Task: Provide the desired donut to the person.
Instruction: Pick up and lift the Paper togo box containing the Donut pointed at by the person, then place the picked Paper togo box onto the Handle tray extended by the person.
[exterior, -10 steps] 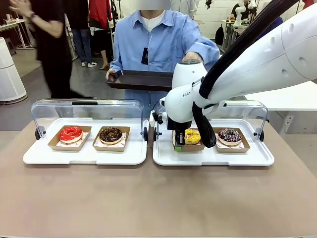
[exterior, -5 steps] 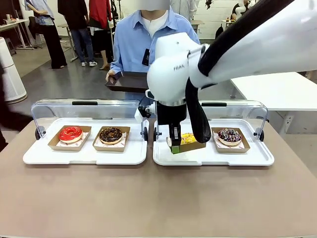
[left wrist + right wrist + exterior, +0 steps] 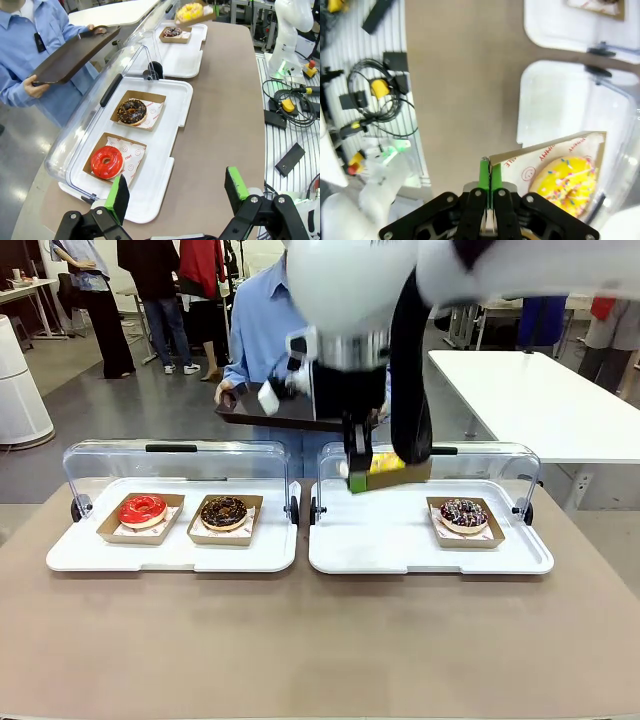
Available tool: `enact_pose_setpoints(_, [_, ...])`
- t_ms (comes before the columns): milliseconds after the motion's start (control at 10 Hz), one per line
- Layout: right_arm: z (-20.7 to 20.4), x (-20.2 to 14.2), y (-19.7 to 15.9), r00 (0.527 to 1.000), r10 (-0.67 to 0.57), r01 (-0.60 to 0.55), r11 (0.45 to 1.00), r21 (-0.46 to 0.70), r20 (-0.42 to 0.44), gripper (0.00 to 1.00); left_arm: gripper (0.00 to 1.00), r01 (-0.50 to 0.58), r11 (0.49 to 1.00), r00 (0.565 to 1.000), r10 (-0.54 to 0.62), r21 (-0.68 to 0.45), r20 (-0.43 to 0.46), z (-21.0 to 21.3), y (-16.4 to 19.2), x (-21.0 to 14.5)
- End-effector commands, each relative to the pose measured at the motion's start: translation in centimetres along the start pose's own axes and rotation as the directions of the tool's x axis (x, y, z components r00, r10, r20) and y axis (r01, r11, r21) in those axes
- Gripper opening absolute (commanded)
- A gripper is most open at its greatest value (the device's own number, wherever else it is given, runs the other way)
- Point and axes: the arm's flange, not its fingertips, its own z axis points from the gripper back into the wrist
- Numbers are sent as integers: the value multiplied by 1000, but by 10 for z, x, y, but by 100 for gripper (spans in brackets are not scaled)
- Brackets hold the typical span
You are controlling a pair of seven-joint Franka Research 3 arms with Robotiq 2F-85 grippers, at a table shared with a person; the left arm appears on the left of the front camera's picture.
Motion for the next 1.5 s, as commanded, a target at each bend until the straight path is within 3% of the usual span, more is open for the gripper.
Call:
enact_pose_setpoints(0, [37,0,-4,998,-60,61,998,-36,10,0,100,2,1000,1000,-2,1,9,2,-1,0])
enact_pose_setpoints(200, [68,0,-2,997,-67,69,995,-71,29,0,100,2,1000,1000,-2,1,9,2,-1,0])
enact_pose_setpoints(1400, [67,-7,0,998,-39,41,997,-62,45,0,100,2,1000,1000,-2,1,9,2,-1,0])
